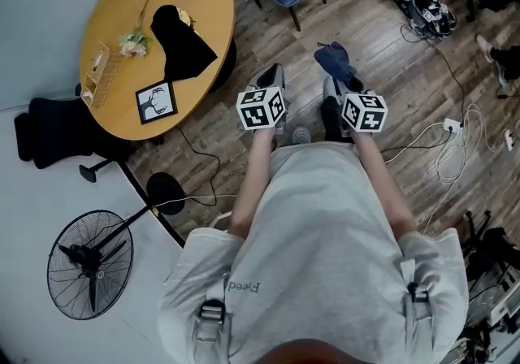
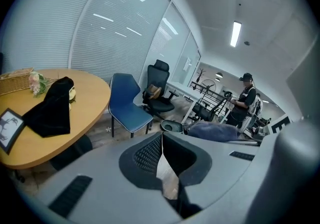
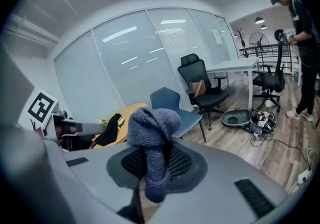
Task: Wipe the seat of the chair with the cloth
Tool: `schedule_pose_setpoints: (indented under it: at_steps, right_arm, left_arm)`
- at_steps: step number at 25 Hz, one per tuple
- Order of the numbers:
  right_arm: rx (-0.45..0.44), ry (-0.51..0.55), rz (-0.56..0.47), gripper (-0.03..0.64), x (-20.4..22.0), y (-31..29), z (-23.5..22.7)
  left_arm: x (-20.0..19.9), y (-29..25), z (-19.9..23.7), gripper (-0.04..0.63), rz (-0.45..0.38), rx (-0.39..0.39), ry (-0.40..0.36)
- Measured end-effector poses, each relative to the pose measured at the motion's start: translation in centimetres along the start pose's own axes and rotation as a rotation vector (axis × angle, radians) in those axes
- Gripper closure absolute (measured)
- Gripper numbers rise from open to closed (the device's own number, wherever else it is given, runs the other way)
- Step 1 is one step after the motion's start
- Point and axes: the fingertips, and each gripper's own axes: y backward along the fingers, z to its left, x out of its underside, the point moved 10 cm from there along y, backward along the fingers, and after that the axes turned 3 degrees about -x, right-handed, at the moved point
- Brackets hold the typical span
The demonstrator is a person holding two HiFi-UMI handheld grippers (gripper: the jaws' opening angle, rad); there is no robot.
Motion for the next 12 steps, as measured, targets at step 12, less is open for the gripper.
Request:
schedule_pose_setpoints:
  at_steps: [12]
  right_arm:
    - [-0.128,0.018,-0.021,0.549,-12.0,-9.7,-5.6]
  left_arm:
    - [-8.1,-9.3,-1.4,0.568,0.009,-0.049,-0.051]
